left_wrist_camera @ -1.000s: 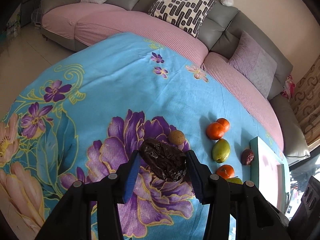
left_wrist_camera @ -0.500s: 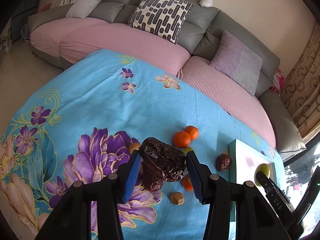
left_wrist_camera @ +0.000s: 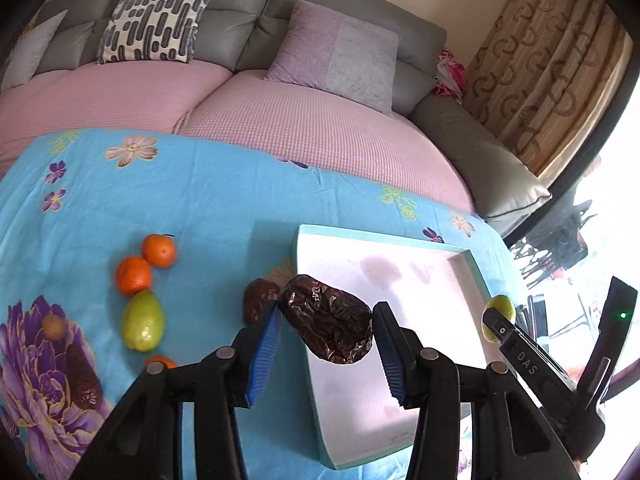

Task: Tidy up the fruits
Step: 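Lift the date with the left tool while the right tool carries the apple over the tray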

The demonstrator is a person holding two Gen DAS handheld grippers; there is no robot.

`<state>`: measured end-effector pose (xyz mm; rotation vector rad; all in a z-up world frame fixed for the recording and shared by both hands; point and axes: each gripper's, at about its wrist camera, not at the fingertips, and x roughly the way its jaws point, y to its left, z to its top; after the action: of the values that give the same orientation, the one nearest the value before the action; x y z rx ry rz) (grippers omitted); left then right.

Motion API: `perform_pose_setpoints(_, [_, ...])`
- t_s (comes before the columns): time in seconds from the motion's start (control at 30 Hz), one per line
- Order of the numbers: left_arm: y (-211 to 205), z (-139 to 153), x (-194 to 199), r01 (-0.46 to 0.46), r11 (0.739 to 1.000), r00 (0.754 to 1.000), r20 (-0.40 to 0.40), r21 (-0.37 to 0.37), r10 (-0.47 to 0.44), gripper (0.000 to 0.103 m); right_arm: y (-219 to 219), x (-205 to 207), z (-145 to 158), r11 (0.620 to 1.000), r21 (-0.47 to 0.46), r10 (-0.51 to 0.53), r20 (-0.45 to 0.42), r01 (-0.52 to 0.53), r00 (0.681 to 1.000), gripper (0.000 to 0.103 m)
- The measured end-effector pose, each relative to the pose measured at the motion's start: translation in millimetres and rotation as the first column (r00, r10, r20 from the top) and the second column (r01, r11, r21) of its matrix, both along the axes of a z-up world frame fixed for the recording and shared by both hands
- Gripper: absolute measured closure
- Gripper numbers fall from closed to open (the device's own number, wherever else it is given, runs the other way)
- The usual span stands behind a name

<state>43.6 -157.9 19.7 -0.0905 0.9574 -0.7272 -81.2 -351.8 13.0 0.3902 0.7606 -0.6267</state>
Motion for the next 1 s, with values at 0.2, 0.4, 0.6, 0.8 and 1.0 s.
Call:
perform_pose_setpoints(0.2, [-54.1, -12.3, -10.0, 0.146, 0.989, 0.989, 0.006, 0.024, -0.146, 0.053, -32.4, -19.7, -1.6, 0.991, 0.009, -0.134, -0.003, 0.134, 0.991, 0.062])
perform_pose_setpoints(0.4, [-76.3, -35.2, -7.3, 0.191, 0.979, 0.982, -0.01, 0.065, -0.191, 0.053, -52.1, -18.5, -10.3, 0.985, 0.024, -0.173, -0.031, 0.174, 0.984, 0.062])
perform_pose_setpoints(0.6, [-83.9, -54.2, -9.7, 0.209, 0.973, 0.978, -0.03, 0.097, -0.207, 0.053, -63.5, -15.9, -26.7, 0.978, 0.047, -0.198, -0.07, 0.202, 0.978, 0.062])
perform_pose_setpoints(0.8, [-84.7, -63.9, -12.0, 0.211, 0.969, 0.977, -0.049, 0.124, -0.207, 0.053, -66.3, -16.7, -36.6, 0.976, 0.055, -0.205, -0.096, 0.21, 0.974, 0.062])
perform_pose_setpoints(1.0, [-87.1, -63.2, -14.8, 0.218, 0.966, 0.976, -0.038, 0.142, -0.215, 0.053, -67.5, -18.4, -43.8, 0.973, 0.074, -0.207, -0.125, 0.218, 0.97, 0.062])
